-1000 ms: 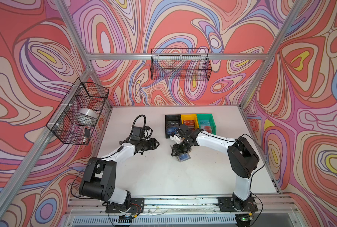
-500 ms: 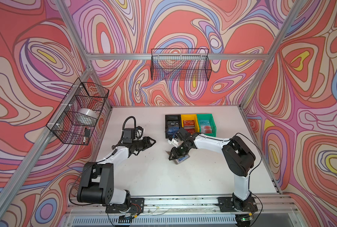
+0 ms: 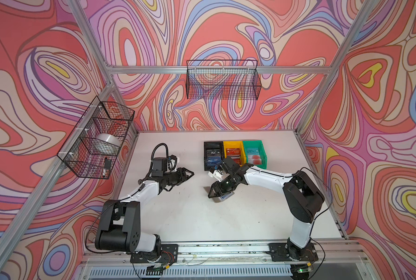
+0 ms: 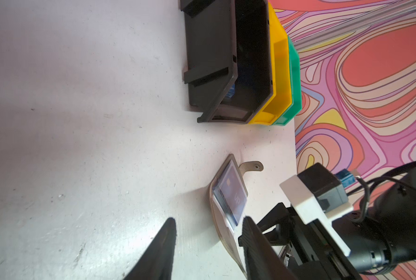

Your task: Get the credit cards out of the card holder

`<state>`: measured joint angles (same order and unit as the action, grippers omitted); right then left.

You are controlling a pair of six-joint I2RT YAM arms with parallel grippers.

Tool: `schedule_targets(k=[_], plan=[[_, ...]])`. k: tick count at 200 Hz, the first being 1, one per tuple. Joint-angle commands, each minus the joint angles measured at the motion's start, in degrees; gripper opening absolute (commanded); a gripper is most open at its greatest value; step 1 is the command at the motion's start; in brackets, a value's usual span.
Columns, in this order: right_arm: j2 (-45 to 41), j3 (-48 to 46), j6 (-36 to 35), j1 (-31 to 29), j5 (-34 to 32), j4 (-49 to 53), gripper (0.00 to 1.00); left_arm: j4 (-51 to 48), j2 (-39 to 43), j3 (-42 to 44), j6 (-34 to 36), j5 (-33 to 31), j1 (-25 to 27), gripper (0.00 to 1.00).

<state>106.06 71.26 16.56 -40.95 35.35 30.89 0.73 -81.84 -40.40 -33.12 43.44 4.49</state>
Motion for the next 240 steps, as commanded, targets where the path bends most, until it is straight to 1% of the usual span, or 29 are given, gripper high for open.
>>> schedule_targets(k=[1,18,36,63,80,88,98,113,122,137,156,167,186,240], plan=[[-3.3,-0.9,-0.4,-0.2,-2.9,1.4,0.53,0.3,1.3,-0.4,-1.5,1.5,-0.1,0.47],[-4.1,-0.7,-0.1,-0.1,-7.0,3.0,0.47,1.3,2.3,0.0,-3.0,2.3,0.0,0.46],[-3.7,-0.6,-0.4,-0.2,-7.8,3.6,0.39,1.7,3.3,-0.3,-4.8,2.5,0.8,0.44],[-3.9,-0.4,0.1,-0.2,-11.7,4.7,0.37,1.3,4.1,-2.1,-6.1,3.0,4.6,0.43],[-4.2,0.1,0.1,-0.1,-16.7,6.6,0.37,1.0,4.6,-2.2,-7.6,2.7,7.4,0.41],[-4.2,0.5,0.1,-0.2,-19.4,8.0,0.37,2.8,4.6,-1.4,-9.3,3.1,8.5,0.4],[-4.2,0.8,-0.3,-0.1,-22.2,9.4,0.37,7.4,4.7,0.7,-13.2,4.2,9.4,0.39],[-4.2,0.9,-0.8,0.2,-24.2,10.1,0.38,17.9,3.7,4.7,-20.2,5.5,10.2,0.39],[-4.2,1.0,-1.0,0.5,-24.8,10.3,0.38,21.4,2.8,6.3,-22.5,5.8,10.8,0.37],[-4.1,1.0,-1.1,1.4,-25.3,10.1,0.38,22.6,1.0,7.6,-23.4,5.0,11.6,0.34],[-3.3,1.6,-1.0,2.6,-25.4,9.8,0.29,25.0,-1.2,9.0,-25.1,4.4,12.4,0.3],[-2.8,2.1,-1.1,3.3,-25.2,9.7,0.27,28.5,-2.6,9.9,-27.1,4.5,12.6,0.29],[-1.4,3.4,-1.5,4.2,-25.0,9.6,0.26,33.1,-5.3,10.1,-29.5,5.3,13.2,0.25],[3.7,8.3,-2.8,5.1,-24.1,10.3,0.25,38.2,-11.1,9.9,-31.8,5.9,15.0,0.17]])
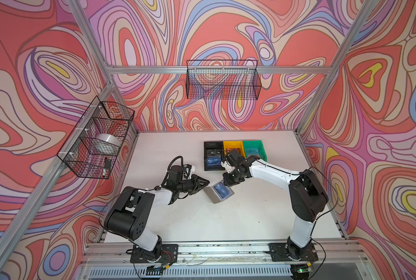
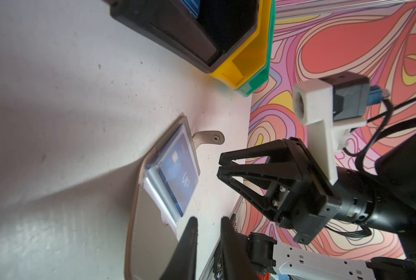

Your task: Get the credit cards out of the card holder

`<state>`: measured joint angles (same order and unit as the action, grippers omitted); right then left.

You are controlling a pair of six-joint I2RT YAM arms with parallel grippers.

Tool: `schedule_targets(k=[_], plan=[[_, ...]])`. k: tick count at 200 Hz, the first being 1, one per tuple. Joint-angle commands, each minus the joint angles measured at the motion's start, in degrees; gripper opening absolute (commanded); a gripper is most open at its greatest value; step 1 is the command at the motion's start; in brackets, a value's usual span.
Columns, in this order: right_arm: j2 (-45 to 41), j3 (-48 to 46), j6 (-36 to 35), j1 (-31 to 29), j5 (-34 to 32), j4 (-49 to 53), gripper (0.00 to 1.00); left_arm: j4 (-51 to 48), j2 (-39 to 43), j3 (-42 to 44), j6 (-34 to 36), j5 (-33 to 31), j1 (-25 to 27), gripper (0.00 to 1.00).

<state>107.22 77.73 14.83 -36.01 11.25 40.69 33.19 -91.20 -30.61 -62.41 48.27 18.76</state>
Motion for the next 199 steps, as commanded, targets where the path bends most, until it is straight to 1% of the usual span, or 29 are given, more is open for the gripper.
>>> schedule_targets(k=[1,19,34,50,55,91,114,141,179,199], plan=[[2.6,1.9,-1.1,0.1,0.0,0.5,0.24,5.8,-1.8,0.1,-2.5,1.1,0.8,0.17],[3.6,1.8,-1.0,0.1,0.4,0.2,0.24,6.9,-2.4,0.3,-3.0,1.5,1.6,0.14],[4.2,1.2,-0.9,0.1,0.6,0.0,0.24,6.3,-2.6,0.5,-2.7,1.4,2.5,0.13],[4.1,0.2,-0.6,0.1,0.8,-0.6,0.24,4.9,-2.5,0.6,-1.9,0.9,3.2,0.11],[4.1,-0.3,-0.6,0.1,0.9,-0.8,0.23,4.2,-2.5,2.7,-1.4,0.8,3.3,0.1],[3.8,-2.1,-0.1,0.1,0.9,-1.3,0.23,3.1,-1.8,6.9,-0.5,-0.4,4.0,0.09],[1.7,-3.3,-0.5,0.1,1.7,-1.6,0.23,1.8,-1.0,8.9,0.0,-1.4,4.0,0.09],[0.2,-3.5,-0.8,0.1,1.8,-0.8,0.23,-0.7,-1.3,8.4,1.3,-3.0,4.0,0.09],[-0.7,-4.9,-1.0,0.1,1.9,-1.4,0.24,2.5,-3.7,6.4,0.1,-2.5,4.0,0.09],[-0.2,-5.1,-0.9,0.1,2.0,-2.0,0.23,2.5,-4.6,3.9,-0.1,-1.7,4.0,0.1]])
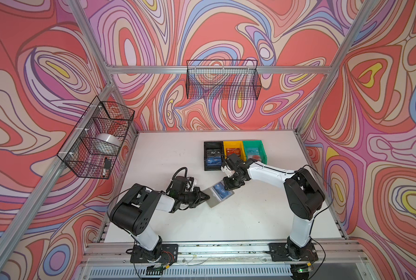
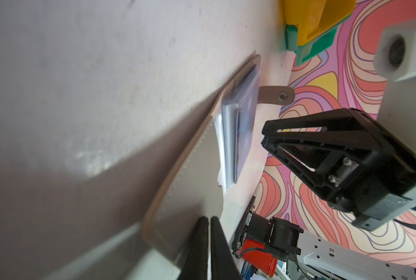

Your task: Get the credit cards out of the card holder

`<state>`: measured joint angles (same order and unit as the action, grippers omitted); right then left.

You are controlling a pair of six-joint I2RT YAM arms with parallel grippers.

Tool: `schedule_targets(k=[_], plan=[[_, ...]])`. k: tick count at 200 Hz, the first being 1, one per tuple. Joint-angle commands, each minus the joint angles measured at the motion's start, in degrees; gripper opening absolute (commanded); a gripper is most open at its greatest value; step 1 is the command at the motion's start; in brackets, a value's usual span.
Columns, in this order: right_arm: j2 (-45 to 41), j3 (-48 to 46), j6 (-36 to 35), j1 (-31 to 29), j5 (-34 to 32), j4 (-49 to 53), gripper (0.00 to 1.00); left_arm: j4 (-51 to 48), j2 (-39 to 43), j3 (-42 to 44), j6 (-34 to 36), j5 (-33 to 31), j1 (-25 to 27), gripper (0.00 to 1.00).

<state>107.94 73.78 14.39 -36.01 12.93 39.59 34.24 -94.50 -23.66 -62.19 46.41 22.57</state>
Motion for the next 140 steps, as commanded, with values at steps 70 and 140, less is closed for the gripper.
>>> schedule_targets(k=[70,140], plan=[[1.0,1.8,-1.8,0.1,-1.0,-0.2,0.17,-2.5,-3.2,-7.4,1.9,-0.8,0.8,0.1],[3.4,2.3,-2.5,0.3,-2.5,-0.9,0.15,-6.0,-5.0,-9.4,4.0,-2.4,3.7,0.12]])
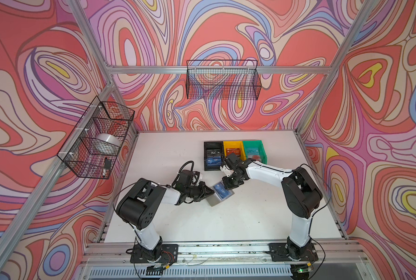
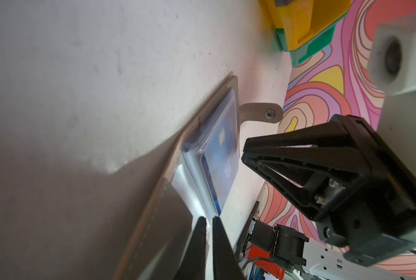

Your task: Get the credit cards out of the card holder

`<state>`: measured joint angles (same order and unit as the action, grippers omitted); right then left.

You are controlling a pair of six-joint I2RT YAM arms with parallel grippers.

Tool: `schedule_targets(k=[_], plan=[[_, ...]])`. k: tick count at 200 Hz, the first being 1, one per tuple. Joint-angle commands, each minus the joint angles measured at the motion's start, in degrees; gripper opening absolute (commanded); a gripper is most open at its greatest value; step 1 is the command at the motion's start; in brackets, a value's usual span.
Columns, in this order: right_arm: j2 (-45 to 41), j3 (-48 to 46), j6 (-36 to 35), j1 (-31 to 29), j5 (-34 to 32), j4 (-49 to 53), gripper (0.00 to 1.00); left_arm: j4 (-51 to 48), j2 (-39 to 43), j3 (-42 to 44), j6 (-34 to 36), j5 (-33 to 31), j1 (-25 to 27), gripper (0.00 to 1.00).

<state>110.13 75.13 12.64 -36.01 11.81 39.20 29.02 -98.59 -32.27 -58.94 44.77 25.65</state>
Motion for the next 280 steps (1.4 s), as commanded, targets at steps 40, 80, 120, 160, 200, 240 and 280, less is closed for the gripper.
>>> schedule_targets(k=[40,80,120,160,200,240,280], plan=[[1.2,0.8,-0.7,0.5,-1.5,-1.0,0.15,-0.6,-0.9,-0.1,0.7,-1.4,0.6,0.15],[2.1,1.3,-0.8,0.7,-2.1,-1.5,0.15,-0.4,-1.3,-0.2,0.9,-1.7,0.7,0.17],[3.7,3.1,-0.9,0.8,-2.1,-1.1,0.15,1.2,-3.0,0.2,0.4,-1.5,0.6,0.17],[4.1,3.7,-0.9,0.7,-2.1,-0.8,0.15,4.7,-4.5,1.0,-0.9,-1.4,0.6,0.17],[3.5,3.0,-1.0,0.9,-3.8,-0.9,0.15,5.8,-4.6,1.9,-1.3,-1.8,0.6,0.17],[3.4,2.6,-1.2,0.9,-4.0,-1.4,0.15,5.7,-4.6,1.6,-1.3,-1.4,0.6,0.18],[3.5,2.3,-1.1,0.9,-2.1,-1.4,0.15,5.4,-4.3,1.1,-1.3,-1.4,0.7,0.18]])
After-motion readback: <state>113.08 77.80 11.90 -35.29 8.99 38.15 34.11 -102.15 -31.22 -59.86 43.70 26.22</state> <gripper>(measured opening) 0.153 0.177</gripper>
